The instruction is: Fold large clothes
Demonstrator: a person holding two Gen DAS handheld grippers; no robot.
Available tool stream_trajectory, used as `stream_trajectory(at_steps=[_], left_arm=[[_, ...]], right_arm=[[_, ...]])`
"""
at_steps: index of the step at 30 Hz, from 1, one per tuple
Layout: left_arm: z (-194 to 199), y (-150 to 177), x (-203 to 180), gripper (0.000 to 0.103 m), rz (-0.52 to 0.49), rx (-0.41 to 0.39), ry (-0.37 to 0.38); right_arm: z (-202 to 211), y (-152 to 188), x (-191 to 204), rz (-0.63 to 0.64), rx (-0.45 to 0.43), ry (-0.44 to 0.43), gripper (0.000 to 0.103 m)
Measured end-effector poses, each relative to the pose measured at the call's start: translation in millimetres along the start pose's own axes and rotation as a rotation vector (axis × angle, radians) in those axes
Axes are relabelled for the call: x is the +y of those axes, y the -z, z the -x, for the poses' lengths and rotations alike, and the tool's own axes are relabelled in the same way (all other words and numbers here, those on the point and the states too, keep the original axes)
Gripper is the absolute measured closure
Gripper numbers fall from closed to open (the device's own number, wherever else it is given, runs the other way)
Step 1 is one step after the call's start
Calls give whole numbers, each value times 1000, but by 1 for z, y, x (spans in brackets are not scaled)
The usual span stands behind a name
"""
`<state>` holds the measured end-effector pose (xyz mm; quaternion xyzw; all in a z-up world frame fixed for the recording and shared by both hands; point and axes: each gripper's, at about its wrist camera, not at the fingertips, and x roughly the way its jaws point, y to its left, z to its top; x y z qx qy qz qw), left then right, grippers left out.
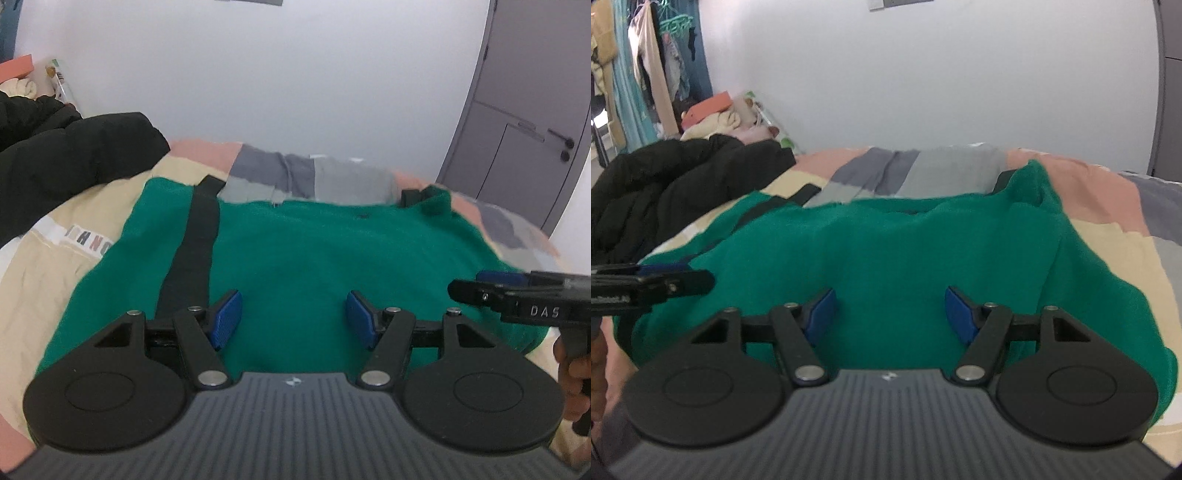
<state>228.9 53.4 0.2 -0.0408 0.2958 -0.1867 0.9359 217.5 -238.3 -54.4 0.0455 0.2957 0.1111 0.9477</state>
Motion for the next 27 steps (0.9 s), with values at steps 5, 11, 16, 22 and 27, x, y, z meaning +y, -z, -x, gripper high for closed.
stream_trajectory(at_steps=[5, 11, 16, 22, 27], left_arm=[[-10, 9, 2, 34, 5, 42, -10], [-2, 14, -3, 34, 32, 7, -23], [27, 16, -5, 34, 123, -12, -28], [64, 24, -12, 31, 226, 10, 26], [72, 42, -9, 31, 398, 73, 90]], right_arm=[[-10, 9, 0, 1, 41, -18, 35], [-11, 17, 3, -1, 49, -22, 34], [15, 15, 0, -73, 9, -35, 34], [57, 23, 1, -147, -43, -70, 33], [81, 38, -14, -323, -22, -125, 33]])
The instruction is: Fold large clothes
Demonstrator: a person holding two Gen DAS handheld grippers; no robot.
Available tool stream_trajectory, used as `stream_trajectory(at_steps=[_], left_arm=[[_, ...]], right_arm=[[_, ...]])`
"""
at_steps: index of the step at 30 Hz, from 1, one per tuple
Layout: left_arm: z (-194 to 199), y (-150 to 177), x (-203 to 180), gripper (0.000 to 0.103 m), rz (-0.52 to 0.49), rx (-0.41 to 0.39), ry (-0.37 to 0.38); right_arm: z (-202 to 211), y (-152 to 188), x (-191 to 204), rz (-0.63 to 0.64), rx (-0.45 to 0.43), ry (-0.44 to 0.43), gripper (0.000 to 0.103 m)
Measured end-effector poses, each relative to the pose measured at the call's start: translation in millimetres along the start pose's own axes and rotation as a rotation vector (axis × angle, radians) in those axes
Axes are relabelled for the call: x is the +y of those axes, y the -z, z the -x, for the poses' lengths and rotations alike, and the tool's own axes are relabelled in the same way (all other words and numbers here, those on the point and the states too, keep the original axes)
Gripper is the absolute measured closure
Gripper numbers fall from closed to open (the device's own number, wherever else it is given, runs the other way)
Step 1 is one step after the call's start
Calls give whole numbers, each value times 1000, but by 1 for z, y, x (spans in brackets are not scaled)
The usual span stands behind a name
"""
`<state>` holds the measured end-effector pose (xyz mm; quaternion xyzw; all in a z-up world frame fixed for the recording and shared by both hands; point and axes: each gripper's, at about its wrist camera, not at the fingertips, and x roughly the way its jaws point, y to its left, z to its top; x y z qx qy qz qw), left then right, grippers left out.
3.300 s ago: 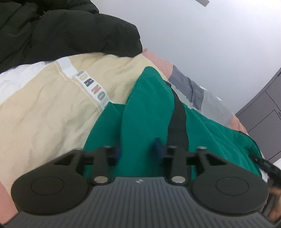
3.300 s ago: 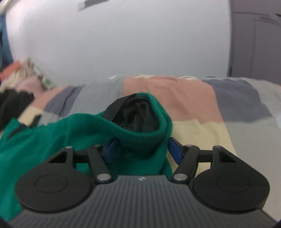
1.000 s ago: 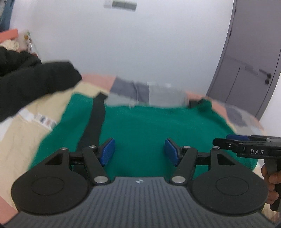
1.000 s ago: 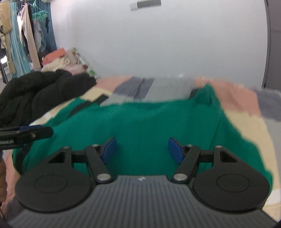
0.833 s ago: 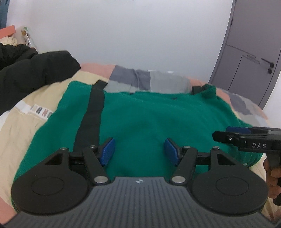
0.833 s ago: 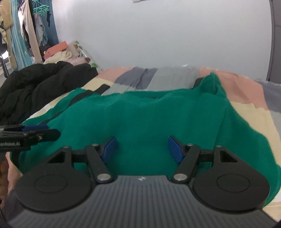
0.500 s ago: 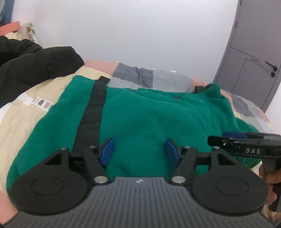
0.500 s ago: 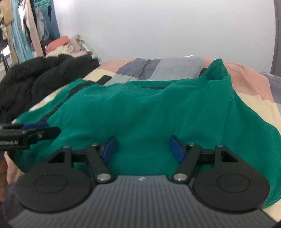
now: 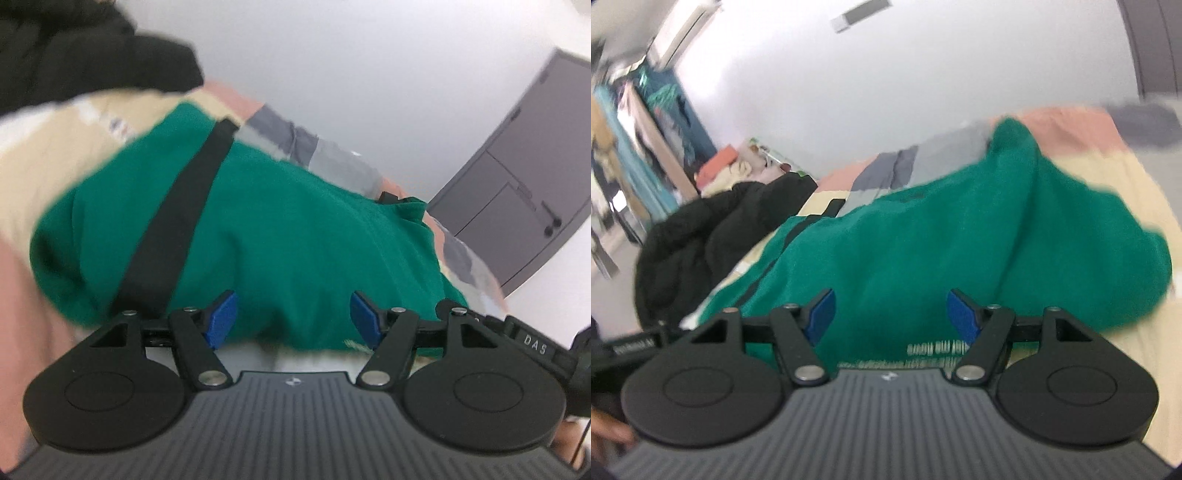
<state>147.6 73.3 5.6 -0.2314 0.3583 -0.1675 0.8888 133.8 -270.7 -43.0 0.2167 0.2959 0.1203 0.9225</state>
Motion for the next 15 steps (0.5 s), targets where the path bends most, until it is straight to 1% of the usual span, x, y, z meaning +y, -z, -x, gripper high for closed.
stream_trajectory(at_steps=[3, 6, 10, 11, 12, 14, 15], left_arm=[[-4, 6, 9, 31, 84, 35, 5], [-10, 7, 24, 30, 189, 51, 19], [-15, 7, 50, 24, 368, 72, 71], [-16, 7, 57, 23, 415, 78, 83], [-18, 9, 64, 20, 467, 83, 96], [-22, 13, 79, 19, 574, 88, 123], [-25, 14, 85, 19, 614, 90, 140]], right_arm=[[3, 6, -13, -105, 27, 0, 33], [-2, 10, -28, -205, 67, 15, 32], [-11, 13, -44, -331, 93, -1, 32], [-12, 13, -48, -355, 91, -5, 26], [-13, 14, -52, -387, 84, -16, 11], [-15, 16, -60, -466, 72, -38, 6], [-17, 16, -65, -504, 72, -45, 7]])
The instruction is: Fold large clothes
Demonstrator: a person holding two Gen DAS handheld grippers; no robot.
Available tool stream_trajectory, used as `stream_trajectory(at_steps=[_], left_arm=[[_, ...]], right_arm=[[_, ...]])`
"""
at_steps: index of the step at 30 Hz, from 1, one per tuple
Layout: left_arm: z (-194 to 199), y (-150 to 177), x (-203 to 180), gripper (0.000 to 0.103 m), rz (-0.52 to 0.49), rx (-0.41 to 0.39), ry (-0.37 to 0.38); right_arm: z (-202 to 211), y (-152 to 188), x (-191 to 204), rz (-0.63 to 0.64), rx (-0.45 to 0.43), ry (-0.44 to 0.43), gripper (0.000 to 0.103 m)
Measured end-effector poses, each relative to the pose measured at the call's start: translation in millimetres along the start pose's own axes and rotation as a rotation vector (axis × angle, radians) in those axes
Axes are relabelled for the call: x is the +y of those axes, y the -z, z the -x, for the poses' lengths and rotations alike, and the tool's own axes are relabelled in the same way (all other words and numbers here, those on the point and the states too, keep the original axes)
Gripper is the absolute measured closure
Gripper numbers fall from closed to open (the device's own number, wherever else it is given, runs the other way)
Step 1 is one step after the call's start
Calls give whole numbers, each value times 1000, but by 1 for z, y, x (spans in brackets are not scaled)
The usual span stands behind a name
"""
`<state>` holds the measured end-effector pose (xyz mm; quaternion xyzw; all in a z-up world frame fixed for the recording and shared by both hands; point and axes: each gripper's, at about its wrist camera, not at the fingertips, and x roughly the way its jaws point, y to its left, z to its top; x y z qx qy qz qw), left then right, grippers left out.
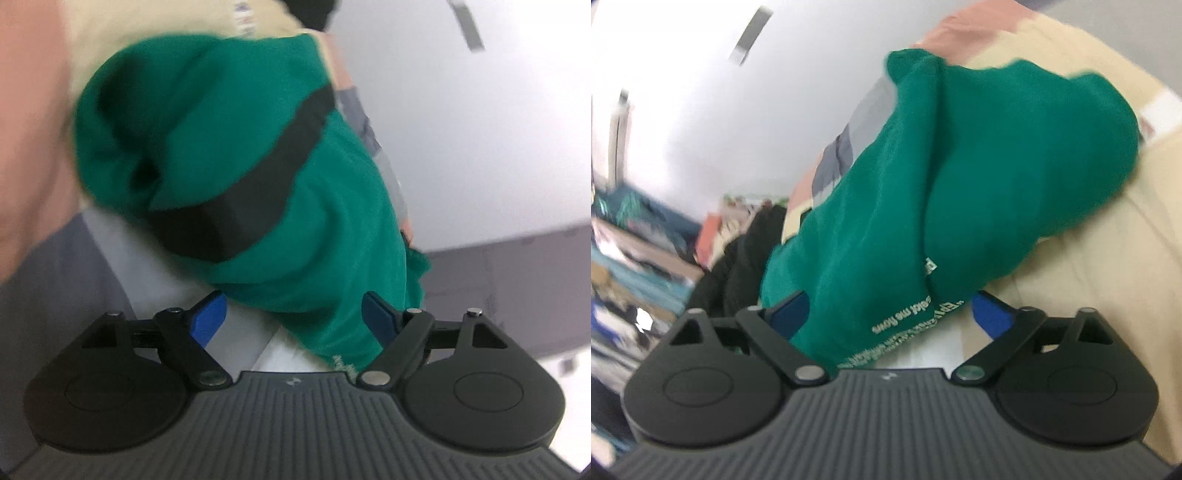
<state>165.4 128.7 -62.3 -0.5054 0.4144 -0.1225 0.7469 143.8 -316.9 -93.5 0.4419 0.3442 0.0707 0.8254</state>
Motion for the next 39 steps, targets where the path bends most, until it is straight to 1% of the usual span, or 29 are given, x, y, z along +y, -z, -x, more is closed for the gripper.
stream_trajectory(at_steps=[2, 4, 7, 8, 12, 15, 17, 18, 19, 20, 21, 22, 23, 24, 25, 26, 27, 31, 33, 36, 39], left_arm=[[-4, -4, 10, 19, 62, 10, 35], [-6, -6, 21, 19, 129, 11, 51], [-4, -6, 33, 19, 206, -13, 93], [-3, -8, 36, 19, 221, -33, 102], [-1, -14, 46, 21, 289, -99, 169], [-12, -21, 47, 21, 290, -104, 139], [-15, -22, 43, 21, 268, -117, 115], [-16, -20, 40, 25, 251, -121, 99], [-17, -18, 37, 32, 232, -128, 82], [-16, -17, 35, 35, 216, -138, 72], [-15, -16, 33, 44, 200, -143, 59], [-13, -16, 31, 54, 178, -146, 42], [-9, -16, 28, 58, 157, -155, 35], [-5, -14, 28, 64, 141, -167, 38], [-1, -12, 25, 69, 121, -179, 39], [3, -8, 21, 71, 93, -195, 41], [9, -5, 17, 74, 59, -210, 39], [39, 8, 4, 84, -19, -248, 42], [54, 12, 1, 84, -61, -249, 38], [73, 25, 0, 85, -81, -248, 49], [93, 36, -5, 86, -118, -256, 37]], right_arm=[[-3, -1, -9, -61, 2, -15, 7], [-7, -2, -19, -138, -5, -15, 7], [-14, -1, -38, -271, 3, -33, 6], [-15, -1, -42, -299, -9, -39, 7], [-15, -7, -52, -376, -112, -65, 6], [-26, -15, -55, -370, -148, -58, 7], [-36, -20, -52, -340, -142, -50, 5], [-40, -22, -48, -312, -143, -41, 8], [-43, -24, -46, -289, -144, -33, 11], [-44, -25, -43, -266, -146, -21, 21], [-45, -26, -42, -241, -145, -2, 29], [-45, -27, -42, -225, -142, 5, 33], [-43, -27, -42, -216, -141, 4, 42], [-41, -28, -40, -206, -142, 2, 51], [-39, -30, -38, -194, -145, 0, 56], [-38, -33, -31, -176, -149, -6, 62], [-34, -33, -27, -159, -154, -12, 65], [-12, -28, -22, -109, -175, -47, 69], [2, -19, -18, -86, -171, -57, 70], [23, -10, -18, -50, -166, -62, 70], [43, -4, -11, -18, -176, -77, 71]])
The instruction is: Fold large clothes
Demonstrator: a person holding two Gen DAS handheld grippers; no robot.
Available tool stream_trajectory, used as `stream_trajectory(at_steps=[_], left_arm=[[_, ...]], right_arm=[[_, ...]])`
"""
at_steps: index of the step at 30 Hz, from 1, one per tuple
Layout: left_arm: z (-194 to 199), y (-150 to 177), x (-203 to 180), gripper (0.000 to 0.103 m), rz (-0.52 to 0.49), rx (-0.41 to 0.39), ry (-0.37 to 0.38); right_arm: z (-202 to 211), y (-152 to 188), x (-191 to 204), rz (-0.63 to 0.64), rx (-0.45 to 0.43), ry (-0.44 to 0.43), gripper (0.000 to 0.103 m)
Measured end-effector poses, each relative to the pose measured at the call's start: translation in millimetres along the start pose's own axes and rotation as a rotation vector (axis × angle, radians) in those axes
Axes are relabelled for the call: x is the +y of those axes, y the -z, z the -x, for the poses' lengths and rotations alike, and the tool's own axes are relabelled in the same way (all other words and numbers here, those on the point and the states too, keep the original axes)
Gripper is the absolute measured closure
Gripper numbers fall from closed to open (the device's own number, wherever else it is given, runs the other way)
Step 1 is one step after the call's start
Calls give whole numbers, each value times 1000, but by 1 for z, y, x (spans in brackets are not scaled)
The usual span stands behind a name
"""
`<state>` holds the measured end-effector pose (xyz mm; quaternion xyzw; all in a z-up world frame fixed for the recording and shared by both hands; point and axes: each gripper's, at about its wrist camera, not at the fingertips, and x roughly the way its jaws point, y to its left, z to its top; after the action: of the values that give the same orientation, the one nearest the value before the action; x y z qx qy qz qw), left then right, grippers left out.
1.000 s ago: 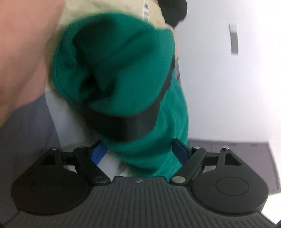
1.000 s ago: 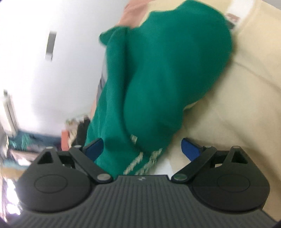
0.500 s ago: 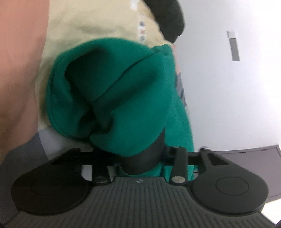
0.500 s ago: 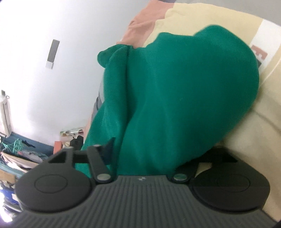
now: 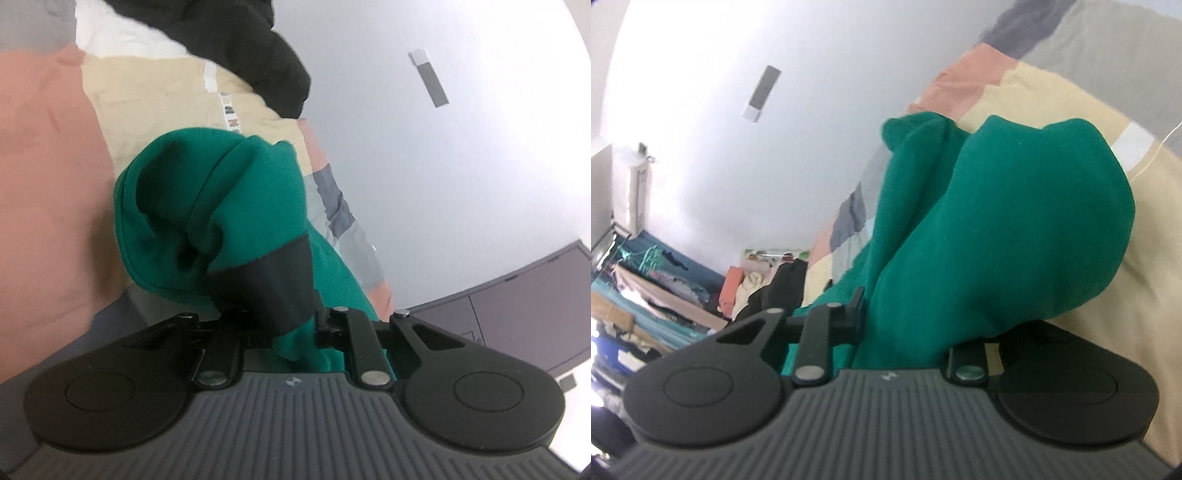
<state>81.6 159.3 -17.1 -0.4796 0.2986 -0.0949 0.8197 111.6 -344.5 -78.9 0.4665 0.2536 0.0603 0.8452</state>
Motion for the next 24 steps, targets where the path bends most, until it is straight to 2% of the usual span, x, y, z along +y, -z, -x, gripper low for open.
stream_trajectory(at_steps=[4, 6, 8, 11, 14, 16, 19, 21, 24], left_arm=[[36, 14, -9, 86, -36, -4, 6], [39, 8, -19, 86, -78, -1, 2], [46, 16, -23, 86, -125, -6, -5], [50, 24, -19, 86, -127, 6, -19], [41, 18, -21, 85, -116, 10, -19], [40, 17, -18, 85, -106, 18, -16], [39, 15, -15, 84, -96, 42, -10], [39, 13, -12, 80, -69, 55, -4], [44, 11, -13, 77, -51, 62, -12]], right_arm=[[34, 10, 9, 35, -7, -22, 70], [51, 14, 12, 57, -3, -19, 70], [61, 17, 9, 47, 7, 2, 70], [66, 21, 5, 24, 9, 22, 70], [66, 20, 5, 20, 11, 33, 70], [67, 19, 3, -1, 18, 39, 65], [66, 15, -3, -60, 36, 38, 54], [65, 12, -3, -69, 46, 22, 43], [67, 10, 3, -47, 50, -4, 42]])
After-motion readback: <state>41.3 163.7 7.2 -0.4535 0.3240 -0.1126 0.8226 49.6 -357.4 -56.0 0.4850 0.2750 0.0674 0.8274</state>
